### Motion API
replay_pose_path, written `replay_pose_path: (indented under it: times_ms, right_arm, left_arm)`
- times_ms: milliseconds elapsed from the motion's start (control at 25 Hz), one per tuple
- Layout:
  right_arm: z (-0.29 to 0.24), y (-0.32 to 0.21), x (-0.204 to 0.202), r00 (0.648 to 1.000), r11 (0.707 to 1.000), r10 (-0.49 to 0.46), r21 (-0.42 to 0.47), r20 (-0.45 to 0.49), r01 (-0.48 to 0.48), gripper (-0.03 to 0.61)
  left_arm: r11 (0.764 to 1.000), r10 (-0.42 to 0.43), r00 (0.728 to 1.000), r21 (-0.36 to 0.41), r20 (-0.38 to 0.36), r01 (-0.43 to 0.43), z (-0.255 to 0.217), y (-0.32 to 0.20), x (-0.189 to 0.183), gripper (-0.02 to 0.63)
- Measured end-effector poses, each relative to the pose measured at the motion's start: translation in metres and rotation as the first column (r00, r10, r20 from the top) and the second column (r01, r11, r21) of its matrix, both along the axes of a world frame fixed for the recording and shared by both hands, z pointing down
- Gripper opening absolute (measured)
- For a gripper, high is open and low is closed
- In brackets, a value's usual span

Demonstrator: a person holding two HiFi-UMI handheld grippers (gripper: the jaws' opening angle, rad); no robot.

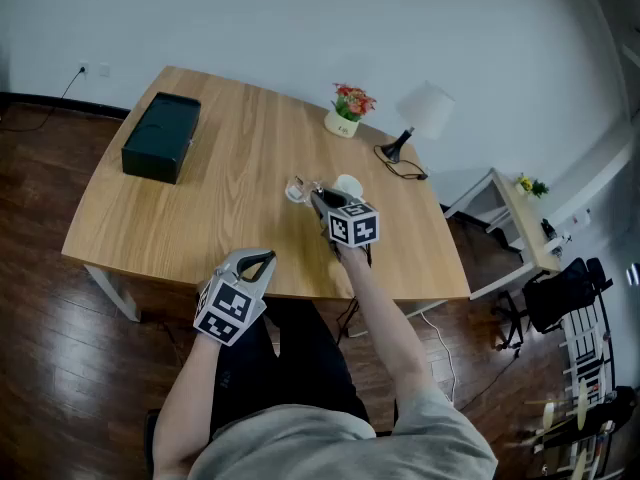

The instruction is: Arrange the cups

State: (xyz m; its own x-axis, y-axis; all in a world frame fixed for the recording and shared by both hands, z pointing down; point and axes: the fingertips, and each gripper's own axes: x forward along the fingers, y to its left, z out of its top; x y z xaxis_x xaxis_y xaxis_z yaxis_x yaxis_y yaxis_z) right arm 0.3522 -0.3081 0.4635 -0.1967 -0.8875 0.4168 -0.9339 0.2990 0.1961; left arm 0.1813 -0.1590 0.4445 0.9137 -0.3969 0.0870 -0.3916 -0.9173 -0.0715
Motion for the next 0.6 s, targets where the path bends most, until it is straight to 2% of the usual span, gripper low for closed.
replay_pose_path:
  times_ms: [160, 320, 600]
  right_arm:
    - [-0.014, 0.001, -0.003, 0.999, 0.998, -0.024, 0.064, 0.022, 0.023, 0.055]
    - [-0.016, -0.002, -0.018, 0.992, 0.991, -0.083, 0.115, 0.099, 0.072, 0.055]
    - [-0.044, -0.043, -0.071, 0.943, 0.961, -0.235, 0.2, 0.237, 0.189, 0.055]
  left_arm:
    - [1.0, -0.014, 1.0, -0.008, 0.019, 0.014, 0.003, -0.001, -0.008, 0.005]
    - [0.999, -0.046, 0.999, -0.015, 0.021, 0.046, 0.006, -0.001, -0.024, 0.005]
    - [0.991, -0.127, 0.992, -0.045, -0.019, 0.126, 0.006, -0.007, -0.062, 0.005]
